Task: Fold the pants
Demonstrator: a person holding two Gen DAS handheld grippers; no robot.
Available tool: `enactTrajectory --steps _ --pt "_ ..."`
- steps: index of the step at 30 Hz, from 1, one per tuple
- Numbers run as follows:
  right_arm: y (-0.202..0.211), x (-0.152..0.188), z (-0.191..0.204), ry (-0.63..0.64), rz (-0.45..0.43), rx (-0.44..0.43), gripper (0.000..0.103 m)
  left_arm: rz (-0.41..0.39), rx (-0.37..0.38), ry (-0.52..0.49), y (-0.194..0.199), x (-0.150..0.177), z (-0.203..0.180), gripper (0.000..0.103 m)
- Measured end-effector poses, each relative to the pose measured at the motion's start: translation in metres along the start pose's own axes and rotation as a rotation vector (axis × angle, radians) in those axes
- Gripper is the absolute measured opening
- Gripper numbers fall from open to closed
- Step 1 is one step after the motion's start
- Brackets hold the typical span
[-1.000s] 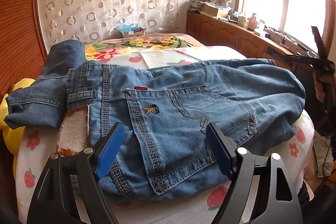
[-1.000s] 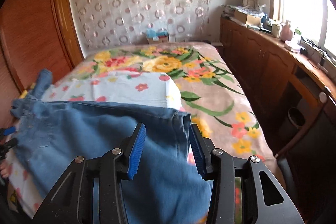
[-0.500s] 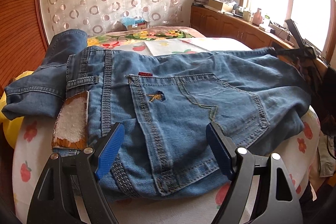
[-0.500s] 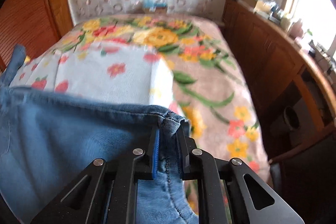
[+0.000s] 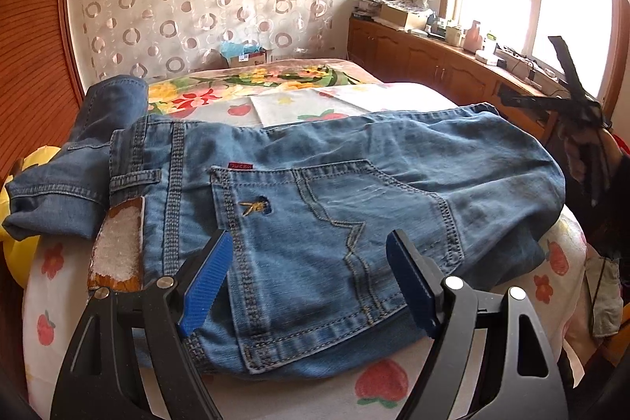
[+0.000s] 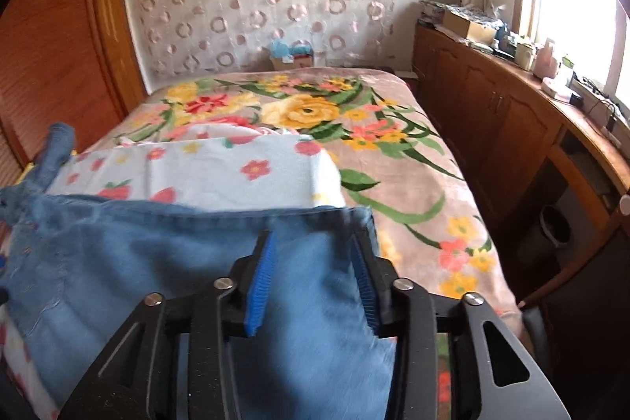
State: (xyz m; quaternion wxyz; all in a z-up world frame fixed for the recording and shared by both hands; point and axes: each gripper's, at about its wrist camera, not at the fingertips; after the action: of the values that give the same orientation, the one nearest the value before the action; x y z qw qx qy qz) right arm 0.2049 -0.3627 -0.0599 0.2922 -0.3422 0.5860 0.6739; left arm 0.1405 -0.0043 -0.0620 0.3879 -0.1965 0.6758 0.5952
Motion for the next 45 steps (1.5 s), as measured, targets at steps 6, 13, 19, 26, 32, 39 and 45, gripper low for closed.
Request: enactTrajectory --steps 6,13,19,26,32,39,45 --pt "0.035 0.038 0.001 0.012 -0.027 -0.057 0.052 0.001 0.004 -0.032 -0.002 -0.006 -0.016 0.081" --pt "0.061 0.068 -0.014 -0.006 -0.038 -0.049 0.052 0.006 0.019 -0.034 -0.005 -0.013 -0.032 0.081" --pt "0.083 0.091 -0.025 -0.041 -0.060 -0.021 0.052 -0.007 0.054 -0.050 -0.009 -0.023 -0.050 0.081" --pt "0.085 0.113 -0.038 -0.106 -0.041 -0.015 0.052 -0.036 0.068 -0.109 -0.014 -0.043 -0.081 0.081" --pt "0.082 0.118 -0.043 -0.163 -0.028 -0.030 0.052 -0.026 0.135 -0.159 -0.024 -0.057 -0.113 0.081" --pt "0.074 0.117 -0.038 -0.198 0.005 -0.072 0.037 0.003 0.198 -0.193 -0.028 -0.062 -0.140 0.081" --pt "0.070 0.112 -0.034 -0.198 -0.001 -0.118 0.004 0.022 0.236 -0.202 -0.030 -0.057 -0.152 0.081"
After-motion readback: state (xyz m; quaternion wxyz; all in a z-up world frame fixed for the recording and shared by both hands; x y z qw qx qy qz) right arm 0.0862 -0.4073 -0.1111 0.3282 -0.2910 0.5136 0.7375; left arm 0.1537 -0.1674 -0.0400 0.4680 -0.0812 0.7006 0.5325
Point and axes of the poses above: each gripper's, at about its wrist camera, not at the fingertips, and y roughly against the way its jaws point, z to its left, x to its underside, and after that the axes turned 4 degrees about -y, right-handed
